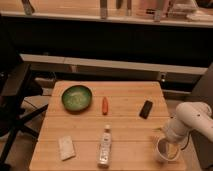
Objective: Place the ceramic cup in the ceramic bowl
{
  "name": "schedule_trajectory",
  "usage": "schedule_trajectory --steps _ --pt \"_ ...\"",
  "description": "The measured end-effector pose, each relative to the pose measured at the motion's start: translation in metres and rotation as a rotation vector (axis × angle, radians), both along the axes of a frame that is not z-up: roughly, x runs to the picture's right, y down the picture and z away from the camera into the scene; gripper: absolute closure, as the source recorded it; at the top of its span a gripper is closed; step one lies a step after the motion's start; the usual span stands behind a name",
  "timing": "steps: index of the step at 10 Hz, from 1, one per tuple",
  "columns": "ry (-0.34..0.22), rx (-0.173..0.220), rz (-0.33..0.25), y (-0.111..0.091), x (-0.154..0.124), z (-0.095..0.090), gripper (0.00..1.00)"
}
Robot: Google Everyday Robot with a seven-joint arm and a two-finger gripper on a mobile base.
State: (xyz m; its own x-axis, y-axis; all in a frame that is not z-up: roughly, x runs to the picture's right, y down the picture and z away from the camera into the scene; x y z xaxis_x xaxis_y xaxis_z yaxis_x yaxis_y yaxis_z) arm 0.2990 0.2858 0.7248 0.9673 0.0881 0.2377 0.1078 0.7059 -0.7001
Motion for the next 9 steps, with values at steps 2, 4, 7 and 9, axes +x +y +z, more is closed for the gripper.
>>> schedule_trajectory --steps 2,4,7,9 --pt "-0.001 -0.001 -0.003 -0.0001 0.0014 -0.0004 0.20" --pt "-0.003 -0.005 -0.004 0.0012 0.0019 0.0001 0.20" --pt "-0.005 -0.009 -0.006 0.0026 0.0033 0.0015 0.20" --pt "-0.006 -0.010 -0.009 0.0030 0.0039 0.0016 0.20"
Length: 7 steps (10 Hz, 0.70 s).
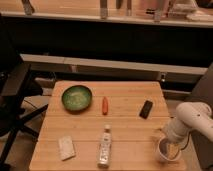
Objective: Place the ceramic cup in the ceramic bowl
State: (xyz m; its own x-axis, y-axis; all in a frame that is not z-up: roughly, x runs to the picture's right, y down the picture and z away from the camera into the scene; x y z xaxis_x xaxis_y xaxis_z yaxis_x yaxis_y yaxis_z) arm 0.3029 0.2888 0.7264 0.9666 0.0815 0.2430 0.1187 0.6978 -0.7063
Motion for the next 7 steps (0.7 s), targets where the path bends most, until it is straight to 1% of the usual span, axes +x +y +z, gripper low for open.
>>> schedule_trajectory --steps 7 --pt "-0.005 -0.005 -0.009 0.0020 0.0027 0.0012 0.20"
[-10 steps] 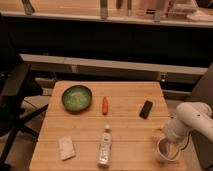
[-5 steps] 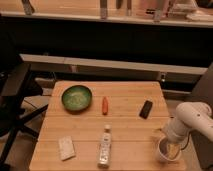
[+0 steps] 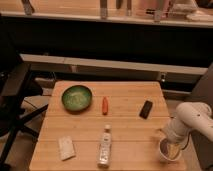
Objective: Place the ceramic cup in the ceramic bowl
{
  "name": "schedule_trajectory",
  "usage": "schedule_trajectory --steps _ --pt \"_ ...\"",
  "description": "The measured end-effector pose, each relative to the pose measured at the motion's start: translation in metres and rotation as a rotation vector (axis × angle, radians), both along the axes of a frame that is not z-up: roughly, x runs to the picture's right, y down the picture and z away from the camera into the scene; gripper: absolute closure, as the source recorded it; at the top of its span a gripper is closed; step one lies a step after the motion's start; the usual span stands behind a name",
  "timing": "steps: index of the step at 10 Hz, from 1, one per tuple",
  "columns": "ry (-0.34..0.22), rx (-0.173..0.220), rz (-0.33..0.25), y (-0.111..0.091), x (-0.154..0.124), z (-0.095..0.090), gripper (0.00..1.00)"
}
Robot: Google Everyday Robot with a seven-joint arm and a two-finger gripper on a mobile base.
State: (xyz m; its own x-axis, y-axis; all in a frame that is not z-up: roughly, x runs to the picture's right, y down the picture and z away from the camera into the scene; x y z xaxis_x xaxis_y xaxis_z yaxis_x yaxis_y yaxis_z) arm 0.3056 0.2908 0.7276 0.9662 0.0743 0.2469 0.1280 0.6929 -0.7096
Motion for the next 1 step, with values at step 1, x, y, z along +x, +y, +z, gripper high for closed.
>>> schedule_trajectory --steps 1 --pt "0.000 -0.001 -0.002 -0.0001 0.0000 0.0001 0.20"
